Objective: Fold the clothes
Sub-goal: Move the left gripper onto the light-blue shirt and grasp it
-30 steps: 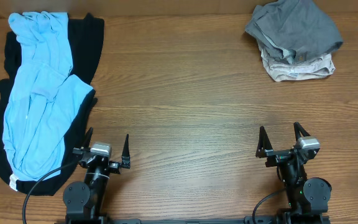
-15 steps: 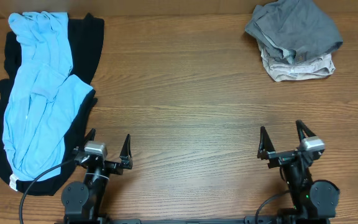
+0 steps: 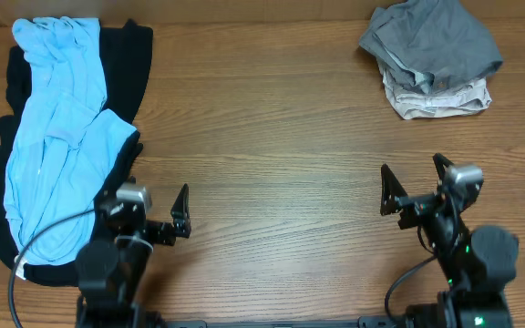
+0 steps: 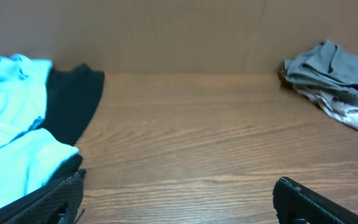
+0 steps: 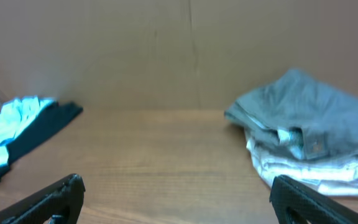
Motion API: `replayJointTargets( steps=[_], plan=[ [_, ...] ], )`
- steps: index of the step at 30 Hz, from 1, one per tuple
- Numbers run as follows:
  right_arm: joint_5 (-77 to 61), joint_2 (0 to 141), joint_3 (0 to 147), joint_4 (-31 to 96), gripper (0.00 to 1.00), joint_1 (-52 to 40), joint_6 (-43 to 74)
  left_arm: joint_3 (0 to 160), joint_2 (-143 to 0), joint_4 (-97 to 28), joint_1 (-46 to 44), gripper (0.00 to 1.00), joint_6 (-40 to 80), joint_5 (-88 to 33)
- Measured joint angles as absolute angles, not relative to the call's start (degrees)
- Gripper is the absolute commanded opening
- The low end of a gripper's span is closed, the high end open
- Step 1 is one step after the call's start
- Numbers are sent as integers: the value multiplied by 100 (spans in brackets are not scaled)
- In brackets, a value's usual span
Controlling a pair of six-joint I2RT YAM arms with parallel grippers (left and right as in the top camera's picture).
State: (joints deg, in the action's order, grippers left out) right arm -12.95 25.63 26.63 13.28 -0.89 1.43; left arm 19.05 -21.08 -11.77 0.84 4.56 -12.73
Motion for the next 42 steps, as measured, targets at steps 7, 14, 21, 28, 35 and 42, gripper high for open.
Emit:
replayJointTargets(
  steps=[7,14,21,28,35,42],
  plan=[
    [-1334,4003,3944,2497,100,-91,145,3693,-4012,-2418,84,100,340,-1378],
    [-1376,5334,5157,3555,100,-91,148,5693,-5907,-4062,84,100,-14,-1396],
    [-2154,6147,5555,3459,100,-89,148,6545,-7142,-4475,84,100,-172,-1481],
    [-2899,6313,5555,3310,100,-91,145,6547,-7937,-4287,84,100,-187,-1734],
    [-2978,6611,5561,3304,100,-91,180,6552,-8007,-4392,589,98,574,-705],
    [-2969,7402,5561,3299,100,-91,272,6552,-8112,-4403,1758,96,1107,-158]
  ],
)
